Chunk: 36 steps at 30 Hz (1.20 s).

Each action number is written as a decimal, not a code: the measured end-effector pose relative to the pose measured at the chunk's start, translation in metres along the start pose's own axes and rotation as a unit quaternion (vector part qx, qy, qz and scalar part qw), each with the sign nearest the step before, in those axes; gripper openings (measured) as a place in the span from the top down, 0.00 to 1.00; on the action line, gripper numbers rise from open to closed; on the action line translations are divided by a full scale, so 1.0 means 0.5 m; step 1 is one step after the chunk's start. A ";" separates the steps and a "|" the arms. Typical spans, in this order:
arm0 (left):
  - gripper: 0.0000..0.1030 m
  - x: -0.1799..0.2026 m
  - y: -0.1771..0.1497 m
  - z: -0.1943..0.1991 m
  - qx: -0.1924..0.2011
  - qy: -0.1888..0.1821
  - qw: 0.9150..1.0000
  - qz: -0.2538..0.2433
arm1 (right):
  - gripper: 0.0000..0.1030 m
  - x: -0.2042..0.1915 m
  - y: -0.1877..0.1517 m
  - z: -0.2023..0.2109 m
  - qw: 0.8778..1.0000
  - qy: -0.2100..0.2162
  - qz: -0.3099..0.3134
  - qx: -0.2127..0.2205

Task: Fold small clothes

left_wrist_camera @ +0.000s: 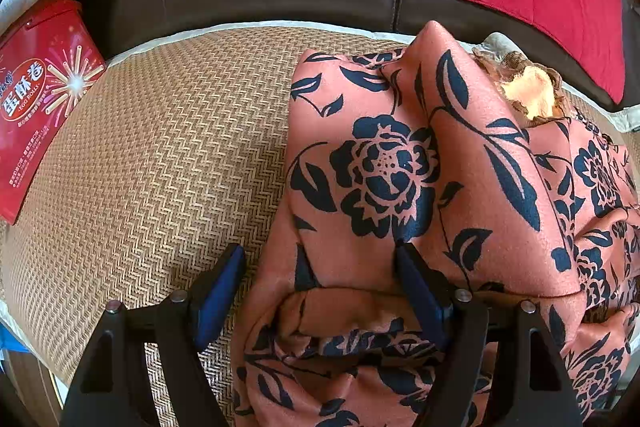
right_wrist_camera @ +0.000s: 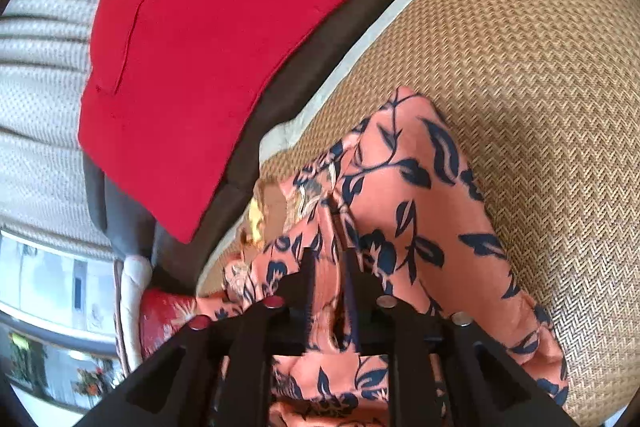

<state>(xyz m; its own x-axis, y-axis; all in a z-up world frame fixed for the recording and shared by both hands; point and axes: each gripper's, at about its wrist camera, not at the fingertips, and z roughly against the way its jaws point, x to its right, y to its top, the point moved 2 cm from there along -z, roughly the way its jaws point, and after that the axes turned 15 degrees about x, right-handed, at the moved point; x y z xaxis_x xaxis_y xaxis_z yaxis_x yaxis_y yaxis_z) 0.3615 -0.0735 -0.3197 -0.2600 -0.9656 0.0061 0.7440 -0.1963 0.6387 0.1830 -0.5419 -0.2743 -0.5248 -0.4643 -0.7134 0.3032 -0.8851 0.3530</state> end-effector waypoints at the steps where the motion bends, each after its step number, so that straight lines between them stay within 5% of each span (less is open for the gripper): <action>1: 0.24 -0.001 0.000 0.000 0.000 0.000 1.000 0.000 | 0.72 -0.001 -0.005 -0.004 1.000 -0.002 0.002 -0.008; 3: 0.24 -0.010 0.000 0.009 0.000 -0.001 1.000 -0.001 | 0.61 -0.002 -0.014 -0.012 1.000 -0.008 0.007 -0.020; 5: 0.24 -0.013 0.000 0.011 0.000 0.000 1.000 -0.001 | 0.33 -0.002 -0.026 -0.019 0.999 0.005 0.003 -0.031; 8: 0.24 -0.013 -0.002 0.010 0.000 0.002 1.000 -0.001 | 0.33 0.008 -0.051 -0.053 0.998 0.032 -0.024 -0.058; 10: 0.24 -0.012 -0.004 0.011 0.001 0.004 1.000 -0.002 | 0.36 0.004 -0.069 -0.086 0.997 0.027 -0.021 -0.072; 11: 0.24 -0.011 -0.004 0.013 0.001 0.004 1.000 -0.003 | 0.51 -0.005 -0.076 -0.101 0.997 0.032 -0.012 -0.072; 12: 0.24 -0.010 -0.004 0.012 0.001 0.004 1.000 -0.004 | 0.88 -0.014 -0.081 -0.113 0.997 0.032 -0.003 -0.070; 13: 0.24 -0.010 -0.004 0.013 0.000 0.004 1.000 -0.003 | 0.92 -0.025 -0.086 -0.127 0.997 0.023 0.015 -0.069; 20: 0.24 -0.015 -0.003 0.014 -0.005 0.000 1.000 0.005 | 0.93 -0.099 -0.076 -0.030 0.987 -0.011 0.142 0.067; 24: 0.24 -0.018 -0.004 0.020 -0.005 -0.004 1.000 0.003 | 0.93 -0.064 -0.040 0.025 0.968 -0.101 0.172 0.151; 28: 0.24 -0.018 -0.005 0.023 -0.002 0.004 1.000 -0.008 | 0.90 0.024 -0.019 -0.049 0.986 -0.119 0.110 0.043; 31: 0.24 -0.018 -0.002 0.029 0.000 0.009 1.000 -0.007 | 0.87 0.044 0.006 -0.045 0.993 -0.096 0.053 0.033; 36: 0.24 -0.004 0.009 0.047 0.021 0.037 0.999 -0.034 | 0.84 0.067 0.064 0.046 0.981 -0.123 0.017 0.152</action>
<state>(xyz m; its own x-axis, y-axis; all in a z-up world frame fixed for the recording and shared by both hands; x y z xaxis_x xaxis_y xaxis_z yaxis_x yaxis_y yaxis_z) 0.3508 -0.0682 -0.2989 -0.2607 -0.9608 -0.0941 0.6994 -0.2552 0.6676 0.1568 -0.5866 -0.2733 -0.7054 -0.4547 -0.5438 0.0930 -0.8199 0.5649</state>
